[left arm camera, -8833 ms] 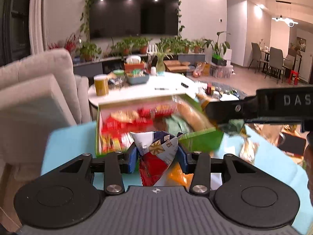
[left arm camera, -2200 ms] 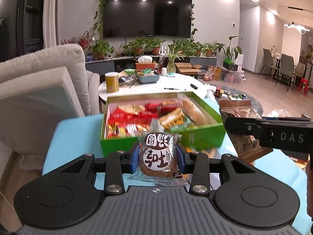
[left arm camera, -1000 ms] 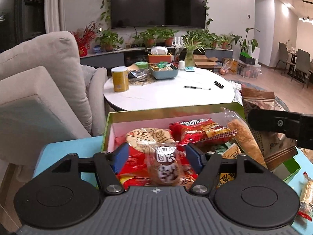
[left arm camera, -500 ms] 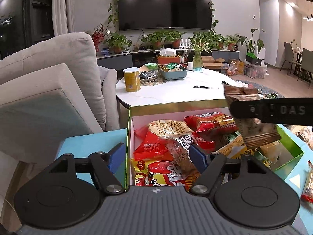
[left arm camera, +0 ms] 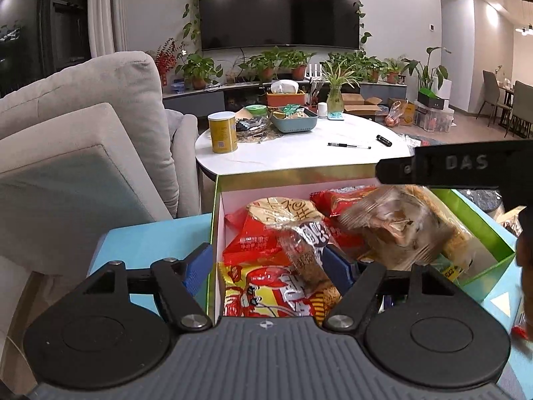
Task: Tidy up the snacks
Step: 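Lower the pastry and nut bag into the box and open both grippers, then move left gripper to orange bread loaf while right moves to bread stick pack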
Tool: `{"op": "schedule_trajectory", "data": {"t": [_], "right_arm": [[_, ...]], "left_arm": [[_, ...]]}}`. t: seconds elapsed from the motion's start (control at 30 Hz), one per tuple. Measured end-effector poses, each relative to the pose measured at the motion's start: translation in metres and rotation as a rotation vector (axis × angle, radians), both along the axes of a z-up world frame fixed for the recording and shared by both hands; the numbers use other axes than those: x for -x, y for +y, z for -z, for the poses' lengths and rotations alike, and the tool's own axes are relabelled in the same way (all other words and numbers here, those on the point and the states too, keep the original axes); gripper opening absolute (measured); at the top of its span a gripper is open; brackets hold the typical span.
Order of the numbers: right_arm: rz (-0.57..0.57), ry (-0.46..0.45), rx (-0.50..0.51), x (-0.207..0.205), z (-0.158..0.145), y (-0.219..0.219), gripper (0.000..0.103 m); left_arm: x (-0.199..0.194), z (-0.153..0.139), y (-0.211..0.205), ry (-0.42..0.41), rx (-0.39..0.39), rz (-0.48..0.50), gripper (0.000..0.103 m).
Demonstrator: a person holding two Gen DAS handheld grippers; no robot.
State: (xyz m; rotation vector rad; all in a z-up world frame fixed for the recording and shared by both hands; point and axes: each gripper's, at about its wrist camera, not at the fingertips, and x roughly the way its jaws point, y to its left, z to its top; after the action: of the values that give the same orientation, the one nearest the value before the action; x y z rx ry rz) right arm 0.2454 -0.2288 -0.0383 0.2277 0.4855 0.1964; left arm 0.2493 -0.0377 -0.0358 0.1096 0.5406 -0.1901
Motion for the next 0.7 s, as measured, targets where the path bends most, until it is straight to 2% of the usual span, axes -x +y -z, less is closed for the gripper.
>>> {"op": "schedule_trajectory", "data": {"t": [0.33, 0.4, 0.5, 0.6, 0.7], "right_arm": [[0.055, -0.011, 0.006, 0.037, -0.004, -0.029, 0.073], [0.063, -0.008, 0.008, 0.043, -0.002, -0.032, 0.073], [0.069, 0.002, 0.001, 0.053, -0.002, -0.039, 0.073], [0.084, 0.000, -0.001, 0.063, -0.003, -0.047, 0.073], [0.107, -0.005, 0.006, 0.070, -0.005, -0.057, 0.073]], "left_arm": [[0.029, 0.005, 0.004, 0.035, 0.037, 0.010, 0.070], [0.039, 0.006, 0.002, 0.040, 0.051, 0.026, 0.073], [0.057, 0.006, -0.009, 0.039, 0.016, 0.079, 0.073], [0.071, 0.007, -0.020, 0.065, 0.041, 0.152, 0.073], [0.078, 0.011, -0.037, 0.071, 0.010, 0.211, 0.074]]}}
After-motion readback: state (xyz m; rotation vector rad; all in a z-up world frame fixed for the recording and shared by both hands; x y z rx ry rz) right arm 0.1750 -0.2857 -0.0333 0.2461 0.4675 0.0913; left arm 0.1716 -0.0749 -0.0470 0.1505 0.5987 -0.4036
